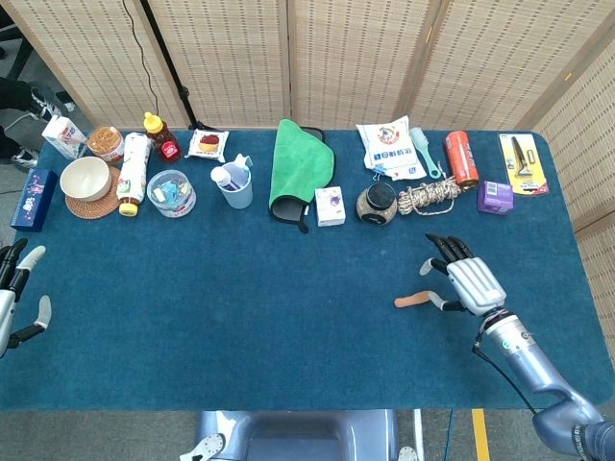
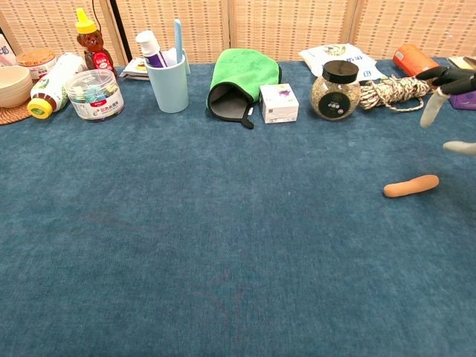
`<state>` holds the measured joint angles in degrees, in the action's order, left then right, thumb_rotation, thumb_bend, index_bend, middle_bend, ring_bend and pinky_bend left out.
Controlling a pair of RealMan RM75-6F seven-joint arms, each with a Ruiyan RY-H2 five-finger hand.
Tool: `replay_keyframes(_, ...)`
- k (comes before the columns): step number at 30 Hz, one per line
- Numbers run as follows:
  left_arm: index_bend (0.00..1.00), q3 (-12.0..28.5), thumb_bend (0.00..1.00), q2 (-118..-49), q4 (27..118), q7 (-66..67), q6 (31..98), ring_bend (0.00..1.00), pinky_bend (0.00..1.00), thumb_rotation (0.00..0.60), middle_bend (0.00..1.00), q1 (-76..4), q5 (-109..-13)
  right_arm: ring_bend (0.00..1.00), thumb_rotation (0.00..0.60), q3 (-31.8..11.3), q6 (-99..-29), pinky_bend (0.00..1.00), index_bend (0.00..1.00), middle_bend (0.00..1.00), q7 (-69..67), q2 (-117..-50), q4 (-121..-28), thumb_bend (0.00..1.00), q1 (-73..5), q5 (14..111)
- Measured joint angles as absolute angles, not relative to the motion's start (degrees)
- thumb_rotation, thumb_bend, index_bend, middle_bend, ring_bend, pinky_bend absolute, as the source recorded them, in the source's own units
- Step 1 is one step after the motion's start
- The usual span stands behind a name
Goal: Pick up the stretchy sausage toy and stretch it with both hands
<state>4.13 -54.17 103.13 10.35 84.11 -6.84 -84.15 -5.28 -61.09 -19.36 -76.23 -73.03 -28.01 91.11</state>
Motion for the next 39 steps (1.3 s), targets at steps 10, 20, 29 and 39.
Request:
replay_keyframes(10,0.12,4.0,0.53,-54.2,102.9,10.5,83.7,0.04,0.03,0.360,0.04,-7.1,-84.0,0.00,0.600,-2.4,-60.0,0.00,0.41,0.01,-19.5,-81.0,-66.0,0.37,-29.3,92.2)
replay_keyframes(20,0.12,4.0,0.53,-54.1,102.9,10.7,83.9,0.03,0.03,0.360,0.04,-7.1,-83.9,0.00,0.600,-0.7,-59.3,0.00,0.40,0.01,-20.5,-84.3,-60.3,0.37,-30.5,92.7)
replay_keyframes(29,0.12,3.9,0.53,-54.1,102.9,10.5,84.0,0.03,0.03,0.359,0.03,-6.9,-83.8,0.00,0.600,0.8,-59.4,0.00,0.42,0.01,-21.5,-86.0,-56.1,0.38,-31.0,93.2)
replay_keyframes(39,0.12,3.9,0.53,-54.1,102.8,10.2,84.3,0.02,0.03,0.360,0.03,-6.9,-83.8,0.00,0.600,1.7,-59.6,0.00,0.43,0.02,-22.2,-86.8,-53.8,0.38,-31.0,92.8)
